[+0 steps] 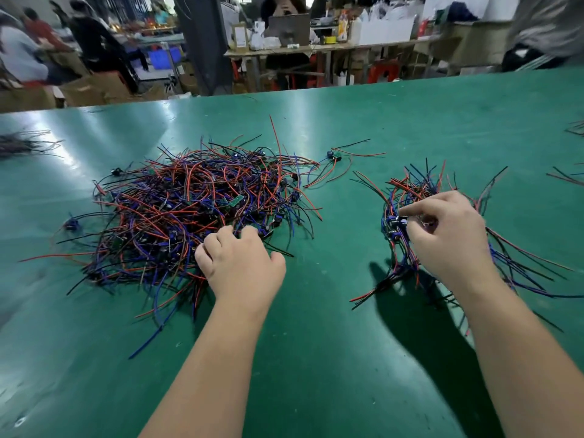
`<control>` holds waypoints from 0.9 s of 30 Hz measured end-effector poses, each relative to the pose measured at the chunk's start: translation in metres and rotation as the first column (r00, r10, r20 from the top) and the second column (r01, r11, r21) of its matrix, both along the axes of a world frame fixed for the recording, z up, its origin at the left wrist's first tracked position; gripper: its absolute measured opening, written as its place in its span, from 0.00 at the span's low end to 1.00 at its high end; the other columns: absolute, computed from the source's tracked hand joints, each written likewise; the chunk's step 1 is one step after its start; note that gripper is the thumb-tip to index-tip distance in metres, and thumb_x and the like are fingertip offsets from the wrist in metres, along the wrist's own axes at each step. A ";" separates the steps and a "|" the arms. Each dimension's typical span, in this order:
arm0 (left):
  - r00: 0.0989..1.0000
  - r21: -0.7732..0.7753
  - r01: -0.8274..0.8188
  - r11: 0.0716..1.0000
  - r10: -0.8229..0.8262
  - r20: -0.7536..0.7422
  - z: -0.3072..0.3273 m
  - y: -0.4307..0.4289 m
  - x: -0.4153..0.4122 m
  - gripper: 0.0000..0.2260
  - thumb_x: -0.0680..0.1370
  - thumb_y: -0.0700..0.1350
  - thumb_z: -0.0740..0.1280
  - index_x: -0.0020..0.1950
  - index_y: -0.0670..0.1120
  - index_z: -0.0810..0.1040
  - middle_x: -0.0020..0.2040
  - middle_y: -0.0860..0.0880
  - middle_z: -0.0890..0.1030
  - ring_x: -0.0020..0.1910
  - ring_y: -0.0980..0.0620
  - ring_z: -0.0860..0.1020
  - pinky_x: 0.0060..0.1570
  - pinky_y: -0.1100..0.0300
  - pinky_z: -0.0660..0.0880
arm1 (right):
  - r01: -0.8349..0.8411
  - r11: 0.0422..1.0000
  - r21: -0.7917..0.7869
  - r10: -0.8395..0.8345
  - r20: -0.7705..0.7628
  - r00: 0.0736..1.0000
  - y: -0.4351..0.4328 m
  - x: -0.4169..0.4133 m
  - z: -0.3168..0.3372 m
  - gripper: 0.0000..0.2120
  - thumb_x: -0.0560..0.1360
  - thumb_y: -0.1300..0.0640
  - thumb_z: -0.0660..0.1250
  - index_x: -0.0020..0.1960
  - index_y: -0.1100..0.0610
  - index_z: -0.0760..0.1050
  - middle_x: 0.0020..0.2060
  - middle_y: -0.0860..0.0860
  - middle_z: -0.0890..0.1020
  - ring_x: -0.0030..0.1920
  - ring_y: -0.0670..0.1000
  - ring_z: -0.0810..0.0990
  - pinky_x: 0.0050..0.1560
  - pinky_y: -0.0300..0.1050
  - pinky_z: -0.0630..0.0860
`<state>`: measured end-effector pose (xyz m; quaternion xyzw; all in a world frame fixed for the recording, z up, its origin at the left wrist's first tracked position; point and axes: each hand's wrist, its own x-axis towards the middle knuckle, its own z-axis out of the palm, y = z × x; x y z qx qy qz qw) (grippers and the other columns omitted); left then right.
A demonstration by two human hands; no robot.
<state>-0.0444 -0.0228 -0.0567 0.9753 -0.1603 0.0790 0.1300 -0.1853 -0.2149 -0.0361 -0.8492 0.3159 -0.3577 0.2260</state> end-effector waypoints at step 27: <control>0.662 -0.469 0.747 0.470 -0.594 0.458 0.017 -0.020 -0.052 0.04 0.68 0.40 0.70 0.41 0.43 0.81 0.42 0.48 0.81 0.44 0.48 0.77 0.49 0.56 0.74 | -0.531 0.152 0.834 0.323 0.465 0.824 0.044 0.027 0.023 0.15 0.74 0.51 0.64 0.53 0.62 0.75 0.37 0.58 0.82 0.33 0.51 0.80 0.33 0.39 0.76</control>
